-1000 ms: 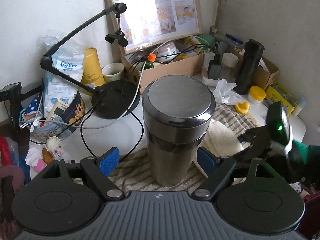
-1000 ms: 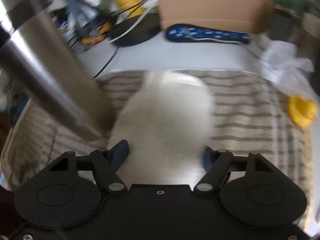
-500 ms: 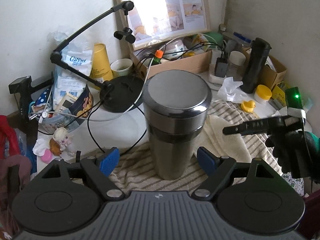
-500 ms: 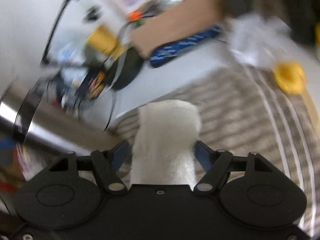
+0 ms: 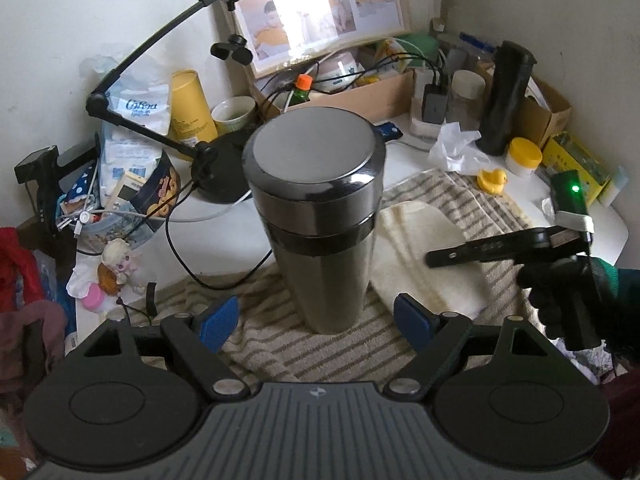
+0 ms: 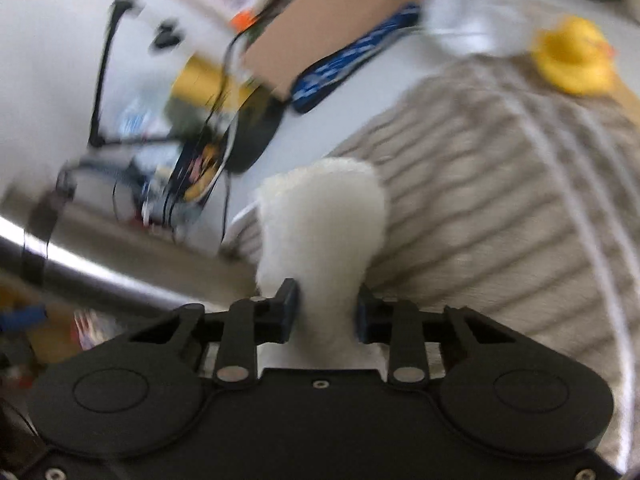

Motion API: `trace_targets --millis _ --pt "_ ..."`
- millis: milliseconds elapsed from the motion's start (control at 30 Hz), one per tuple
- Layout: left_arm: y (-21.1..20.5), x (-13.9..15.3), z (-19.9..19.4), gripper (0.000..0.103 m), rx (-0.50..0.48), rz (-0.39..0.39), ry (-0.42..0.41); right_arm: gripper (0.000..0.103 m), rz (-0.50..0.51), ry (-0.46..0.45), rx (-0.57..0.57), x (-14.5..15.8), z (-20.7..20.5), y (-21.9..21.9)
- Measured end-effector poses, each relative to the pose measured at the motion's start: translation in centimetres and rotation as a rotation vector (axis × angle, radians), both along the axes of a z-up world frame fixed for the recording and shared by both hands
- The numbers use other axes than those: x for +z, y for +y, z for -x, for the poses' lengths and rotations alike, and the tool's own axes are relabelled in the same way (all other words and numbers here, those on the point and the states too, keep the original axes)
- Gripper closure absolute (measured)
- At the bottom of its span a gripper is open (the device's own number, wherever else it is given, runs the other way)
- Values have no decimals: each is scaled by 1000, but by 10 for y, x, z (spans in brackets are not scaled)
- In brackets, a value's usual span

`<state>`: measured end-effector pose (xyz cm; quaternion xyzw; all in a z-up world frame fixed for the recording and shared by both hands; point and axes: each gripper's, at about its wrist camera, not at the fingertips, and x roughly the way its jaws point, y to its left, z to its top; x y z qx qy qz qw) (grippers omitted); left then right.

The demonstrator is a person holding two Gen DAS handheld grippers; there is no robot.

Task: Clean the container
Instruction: 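Grasp the steel tumbler with the left gripper while the right gripper grasps the white cloth, then lift the white cloth with the right gripper toward the held tumbler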

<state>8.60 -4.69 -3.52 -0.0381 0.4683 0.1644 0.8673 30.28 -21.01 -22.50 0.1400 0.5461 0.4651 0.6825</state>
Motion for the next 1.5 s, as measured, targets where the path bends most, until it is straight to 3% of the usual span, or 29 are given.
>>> trace_targets --millis 167,433,567,667,733,767,800,1067,1200,1500 --pt "5 3 -2 19 0 -6 -19 78 65 -182 155 24 21 36" --pt "27 8 1 19 21 91 -59 77 128 -158 144 10 21 42" --pt "37 8 8 19 -2 113 -103 68 145 -169 118 12 27 46" --pt "44 7 12 19 -26 129 -129 48 155 -161 106 14 32 53" --pt "49 5 14 19 -43 144 -140 47 178 -176 104 17 36 59" --pt "51 4 15 19 -52 151 -146 58 185 -181 89 17 37 59" --pt "54 4 16 19 -61 158 -152 79 179 -167 65 16 36 55" --pt "72 -4 23 19 -133 214 -197 82 119 -94 -161 38 41 -4" --pt "70 -7 22 19 -205 188 -230 82 68 -83 -241 63 53 -26" --pt "74 -21 1 19 -308 164 -325 82 -58 -179 -324 139 73 -38"
